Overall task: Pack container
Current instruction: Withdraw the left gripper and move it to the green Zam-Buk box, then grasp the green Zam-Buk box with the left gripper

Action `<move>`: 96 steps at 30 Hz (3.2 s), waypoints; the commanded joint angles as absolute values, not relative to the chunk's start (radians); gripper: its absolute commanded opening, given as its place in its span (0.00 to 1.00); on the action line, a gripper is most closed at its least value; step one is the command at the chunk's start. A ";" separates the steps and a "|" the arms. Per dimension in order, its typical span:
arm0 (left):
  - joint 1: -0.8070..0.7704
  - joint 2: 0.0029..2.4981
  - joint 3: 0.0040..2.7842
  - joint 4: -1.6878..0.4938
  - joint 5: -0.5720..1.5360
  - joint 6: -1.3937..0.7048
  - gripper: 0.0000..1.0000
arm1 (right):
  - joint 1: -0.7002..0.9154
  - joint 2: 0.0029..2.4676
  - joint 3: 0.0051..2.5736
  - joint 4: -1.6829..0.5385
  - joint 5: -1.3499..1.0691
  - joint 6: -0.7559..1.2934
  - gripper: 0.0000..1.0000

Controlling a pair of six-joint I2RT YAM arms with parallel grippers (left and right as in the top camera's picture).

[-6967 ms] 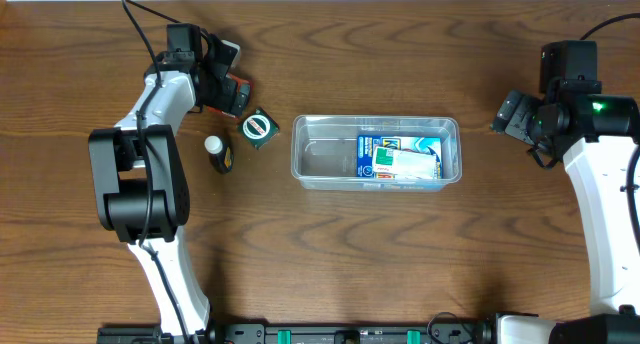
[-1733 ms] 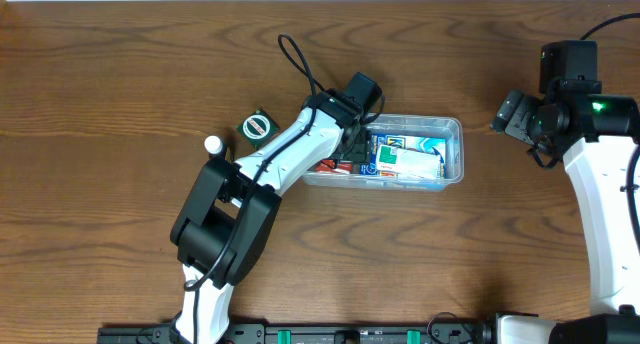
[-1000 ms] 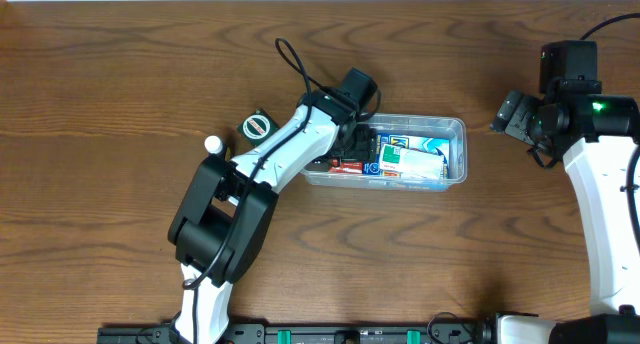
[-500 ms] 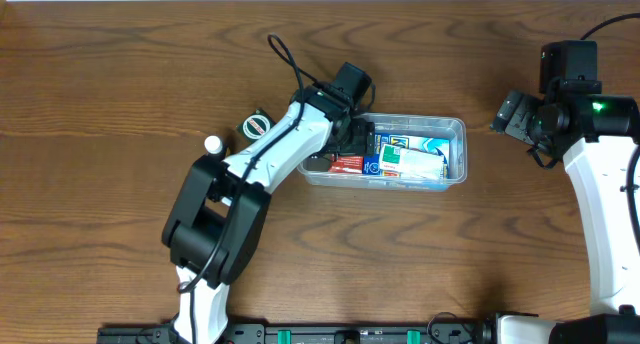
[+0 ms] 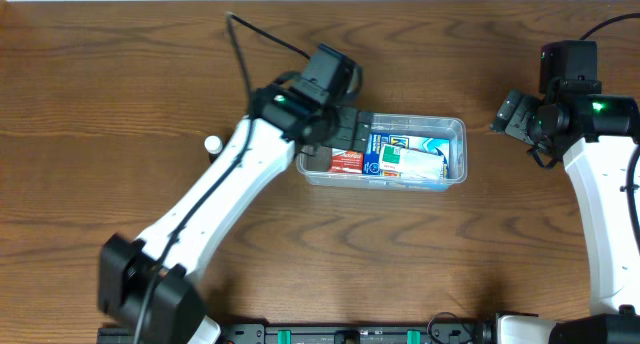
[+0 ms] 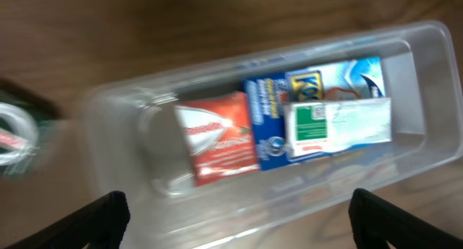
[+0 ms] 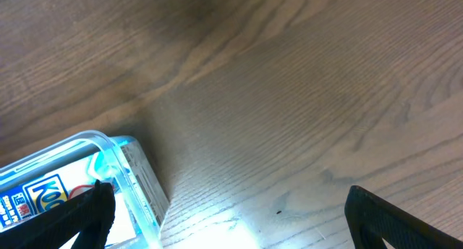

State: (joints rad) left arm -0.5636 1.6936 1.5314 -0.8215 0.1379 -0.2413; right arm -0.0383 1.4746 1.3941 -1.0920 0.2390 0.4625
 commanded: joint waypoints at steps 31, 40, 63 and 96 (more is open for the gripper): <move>-0.162 2.020 1.579 -0.765 0.120 0.465 0.98 | -0.046 1.466 1.406 -1.093 0.245 0.463 0.99; -0.162 2.022 1.773 -1.088 0.196 0.504 0.98 | -0.046 1.466 1.406 -1.093 0.245 0.463 0.99; -0.162 2.202 1.779 -1.040 0.154 0.501 0.98 | -0.046 1.466 1.406 -1.093 0.245 0.463 0.99; -0.162 2.284 1.737 -0.988 0.120 0.538 0.99 | -0.046 1.466 1.406 -1.093 0.245 0.463 0.99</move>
State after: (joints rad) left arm -0.1619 2.2559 1.7565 -0.9874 0.1268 0.5362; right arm -0.0383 1.4742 1.3941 -1.0920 0.2390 0.4625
